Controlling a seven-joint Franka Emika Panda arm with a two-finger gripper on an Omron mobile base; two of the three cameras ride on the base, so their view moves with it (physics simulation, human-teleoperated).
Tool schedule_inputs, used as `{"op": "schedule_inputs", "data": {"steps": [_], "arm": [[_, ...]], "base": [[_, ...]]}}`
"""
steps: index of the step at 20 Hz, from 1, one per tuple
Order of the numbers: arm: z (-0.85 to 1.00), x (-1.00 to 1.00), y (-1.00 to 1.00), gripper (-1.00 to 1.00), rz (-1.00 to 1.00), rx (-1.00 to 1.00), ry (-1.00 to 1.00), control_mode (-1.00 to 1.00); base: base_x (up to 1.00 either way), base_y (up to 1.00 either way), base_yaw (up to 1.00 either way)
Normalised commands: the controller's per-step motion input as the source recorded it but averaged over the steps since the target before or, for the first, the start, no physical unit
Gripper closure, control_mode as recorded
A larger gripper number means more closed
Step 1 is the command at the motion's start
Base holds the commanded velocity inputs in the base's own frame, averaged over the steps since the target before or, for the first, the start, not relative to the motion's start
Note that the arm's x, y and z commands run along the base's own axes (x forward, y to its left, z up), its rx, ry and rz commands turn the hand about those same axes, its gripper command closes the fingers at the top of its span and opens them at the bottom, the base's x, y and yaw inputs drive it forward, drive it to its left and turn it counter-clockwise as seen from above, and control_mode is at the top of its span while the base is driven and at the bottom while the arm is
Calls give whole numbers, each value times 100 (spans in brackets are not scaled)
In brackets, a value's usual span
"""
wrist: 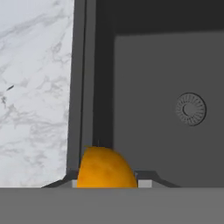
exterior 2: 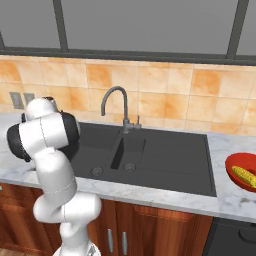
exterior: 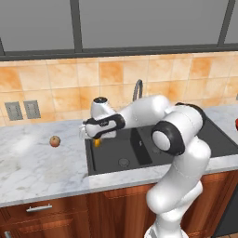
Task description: There is a mixed pile of frozen fruits and vegetables on the counter. Locate all the frozen vegetables and place the items in a bowl on the counter. Take all the frozen fruits and defrost them in a running sink.
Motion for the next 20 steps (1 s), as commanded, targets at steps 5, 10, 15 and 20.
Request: {"op": "schedule_inputs", "data": {"steps": [5, 10, 15, 20], "arm": [[-13, 44, -84, 100, 2, 8, 4, -100], [-17, 57, -20, 100, 7, -1, 0, -100], [-44, 65, -35, 100, 2, -2, 2, -100], [-54, 52, 11, 100, 0, -9, 12, -100]], "base": [[0, 0, 0], [0, 0, 0], [0, 0, 0], [0, 0, 0]]}}
